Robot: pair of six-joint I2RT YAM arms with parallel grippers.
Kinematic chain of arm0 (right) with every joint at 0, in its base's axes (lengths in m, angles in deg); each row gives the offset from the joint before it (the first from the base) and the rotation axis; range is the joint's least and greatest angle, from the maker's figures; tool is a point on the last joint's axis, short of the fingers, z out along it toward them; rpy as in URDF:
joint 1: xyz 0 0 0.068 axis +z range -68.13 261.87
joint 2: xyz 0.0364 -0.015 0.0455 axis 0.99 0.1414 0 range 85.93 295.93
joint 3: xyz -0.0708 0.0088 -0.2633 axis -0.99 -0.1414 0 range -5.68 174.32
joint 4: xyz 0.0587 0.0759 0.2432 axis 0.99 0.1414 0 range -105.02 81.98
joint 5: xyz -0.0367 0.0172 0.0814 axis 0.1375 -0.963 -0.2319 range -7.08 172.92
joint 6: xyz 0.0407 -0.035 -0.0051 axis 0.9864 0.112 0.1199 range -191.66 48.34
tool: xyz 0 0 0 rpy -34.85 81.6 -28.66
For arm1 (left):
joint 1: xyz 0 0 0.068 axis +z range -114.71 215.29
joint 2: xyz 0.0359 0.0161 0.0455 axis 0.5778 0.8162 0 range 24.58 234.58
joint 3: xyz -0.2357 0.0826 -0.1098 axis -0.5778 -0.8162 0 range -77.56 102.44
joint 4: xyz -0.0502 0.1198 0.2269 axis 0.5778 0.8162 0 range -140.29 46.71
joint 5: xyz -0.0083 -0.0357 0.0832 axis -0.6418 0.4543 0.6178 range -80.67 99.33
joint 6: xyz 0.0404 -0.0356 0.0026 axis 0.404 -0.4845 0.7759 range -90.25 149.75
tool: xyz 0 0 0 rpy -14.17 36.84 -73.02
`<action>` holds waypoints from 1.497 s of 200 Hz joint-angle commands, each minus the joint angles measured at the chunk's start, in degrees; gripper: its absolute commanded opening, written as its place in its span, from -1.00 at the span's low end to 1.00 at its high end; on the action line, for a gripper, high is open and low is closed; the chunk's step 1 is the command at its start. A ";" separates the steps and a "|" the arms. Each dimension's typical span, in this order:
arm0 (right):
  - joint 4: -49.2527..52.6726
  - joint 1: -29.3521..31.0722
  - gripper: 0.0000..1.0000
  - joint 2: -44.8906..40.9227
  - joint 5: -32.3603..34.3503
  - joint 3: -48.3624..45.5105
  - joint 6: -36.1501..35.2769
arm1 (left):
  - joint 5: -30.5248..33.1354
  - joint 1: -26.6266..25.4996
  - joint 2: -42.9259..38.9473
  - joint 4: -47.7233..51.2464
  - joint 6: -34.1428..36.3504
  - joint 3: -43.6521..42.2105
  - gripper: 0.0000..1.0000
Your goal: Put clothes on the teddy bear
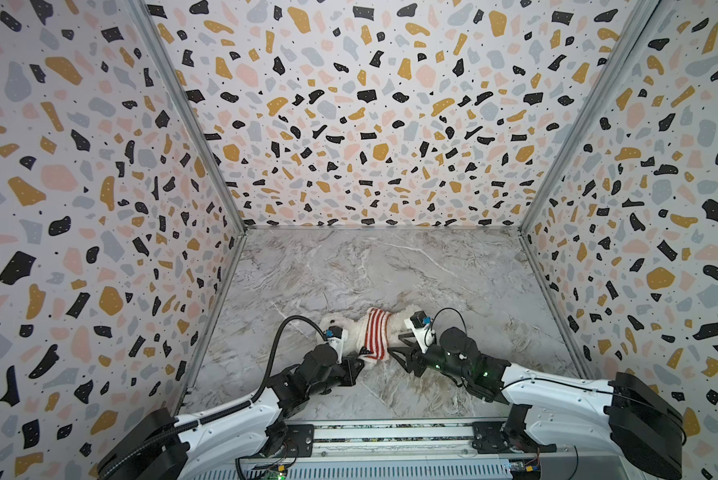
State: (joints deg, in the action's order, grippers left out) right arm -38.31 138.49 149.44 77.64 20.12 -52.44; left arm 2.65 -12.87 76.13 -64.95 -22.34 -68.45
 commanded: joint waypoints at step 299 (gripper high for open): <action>11.71 -6.87 -1.00 25.73 8.56 23.98 -9.48 | 11.60 0.40 -9.26 2.17 0.15 -10.14 -1.00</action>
State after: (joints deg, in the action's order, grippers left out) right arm -24.19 134.38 176.21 79.72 43.64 -65.29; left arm 12.92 -12.71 66.54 -69.41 -24.75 -76.85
